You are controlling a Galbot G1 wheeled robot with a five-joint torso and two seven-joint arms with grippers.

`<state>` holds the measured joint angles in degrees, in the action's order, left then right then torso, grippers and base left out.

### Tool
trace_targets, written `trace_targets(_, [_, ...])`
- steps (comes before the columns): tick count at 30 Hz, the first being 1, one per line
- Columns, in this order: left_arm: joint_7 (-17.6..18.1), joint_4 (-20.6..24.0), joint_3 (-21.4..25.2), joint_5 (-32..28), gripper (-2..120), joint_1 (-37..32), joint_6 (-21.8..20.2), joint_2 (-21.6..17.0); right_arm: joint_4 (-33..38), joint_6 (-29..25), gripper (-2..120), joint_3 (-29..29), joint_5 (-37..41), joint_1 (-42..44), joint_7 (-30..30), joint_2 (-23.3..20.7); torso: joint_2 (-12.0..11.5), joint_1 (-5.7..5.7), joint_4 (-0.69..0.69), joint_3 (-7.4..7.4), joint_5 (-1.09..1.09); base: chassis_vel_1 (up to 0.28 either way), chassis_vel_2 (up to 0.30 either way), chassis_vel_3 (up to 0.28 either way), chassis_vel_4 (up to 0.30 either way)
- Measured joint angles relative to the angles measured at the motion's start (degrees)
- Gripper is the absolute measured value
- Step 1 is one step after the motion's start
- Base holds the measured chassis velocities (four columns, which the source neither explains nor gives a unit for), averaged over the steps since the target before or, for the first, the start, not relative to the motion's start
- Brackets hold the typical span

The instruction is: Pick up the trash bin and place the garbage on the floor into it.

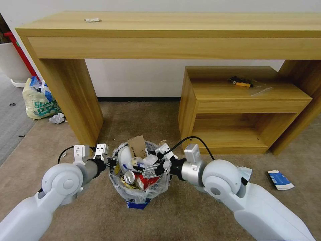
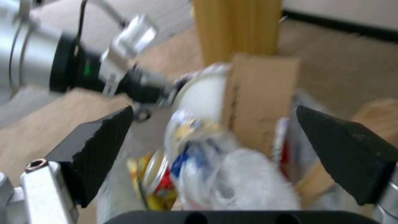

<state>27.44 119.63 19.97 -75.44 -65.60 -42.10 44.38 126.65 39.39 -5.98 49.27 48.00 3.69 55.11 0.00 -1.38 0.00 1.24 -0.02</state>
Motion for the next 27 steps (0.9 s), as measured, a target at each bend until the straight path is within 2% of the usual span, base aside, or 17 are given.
trace_targets(8, [-0.10, -0.54, 0.75, 0.64, 0, -1.10, -0.02, 0.63, 0.61, -4.43, 100, 6.04, -4.45, 4.94, 4.60, 0.49, 0.00, 0.00, 0.00, 0.00, 0.00, 0.000, 0.000, 0.000, 0.000])
trace_targets(11, [-0.62, -0.53, 0.97, 1.75, 0, -1.84, -0.04, 0.65, -0.24, -6.33, 100, 14.42, -14.37, 10.68, 2.40, 1.90, 0.00, 0.00, 0.00, 0.00, 0.01, 0.000, 0.000, 0.000, 0.000])
trace_targets(12, [-0.62, -0.53, 0.97, 1.75, 0, -1.84, -0.04, 0.65, -0.24, -6.33, 100, 14.42, -14.37, 10.68, 2.40, 1.90, 0.00, 0.00, 0.00, 0.00, 0.01, 0.000, 0.000, 0.000, 0.000])
trace_targets(15, [-1.12, -0.53, 0.77, 3.00, 0, -2.18, -0.04, 0.83, -0.43, -8.92, 100, 22.46, -21.11, 18.08, -0.23, 3.72, 0.00, 0.00, 0.00, 0.00, 0.01, 0.000, 0.000, 0.000, 0.000])
trace_targets(16, [-1.12, -0.53, 0.77, 3.00, 0, -2.18, -0.04, 0.83, -0.43, -8.92, 100, 22.46, -21.11, 18.08, -0.23, 3.72, 0.00, 0.00, 0.00, 0.00, 0.01, 0.000, 0.000, 0.000, 0.000])
trace_targets(19, [-1.28, -0.46, 0.60, 3.26, 0, -2.42, -0.05, 0.84, -1.05, -12.36, 100, 28.73, -27.18, 26.12, -2.27, 5.03, 0.00, 0.00, -0.02, 0.00, 0.00, 0.000, 0.000, 0.000, 0.000])
trace_targets(20, [-1.28, -0.46, 0.60, 3.26, 0, -2.42, -0.05, 0.84, -1.05, -12.36, 100, 28.73, -27.18, 26.12, -2.27, 5.03, 0.00, 0.00, -0.02, 0.00, 0.00, 0.000, 0.000, 0.000, 0.000])
trace_targets(22, [-1.31, -0.23, 0.57, 3.31, 0, -2.57, -0.05, 0.80, -2.29, -15.44, 100, 32.94, -32.45, 31.13, -4.13, 7.04, 0.00, 0.00, -0.01, -0.01, 0.00, 0.000, 0.000, 0.000, 0.000])
trace_targets(24, [-1.32, -0.13, 0.57, 3.31, 0, -2.61, -0.05, 0.78, -2.79, -16.68, 100, 34.43, -33.77, 32.74, -4.84, 8.12, 0.00, 0.00, -0.01, 0.00, 0.00, 0.000, 0.000, 0.000, 0.000])
trace_targets(27, [-1.35, 0.29, 0.63, 3.39, 0, -2.86, -0.04, 0.43, -5.36, -25.15, 100, 39.31, -35.75, 38.11, -7.08, 11.70, 0.00, 0.00, -0.01, 0.00, 0.01, 0.000, 0.000, 0.000, 0.000])
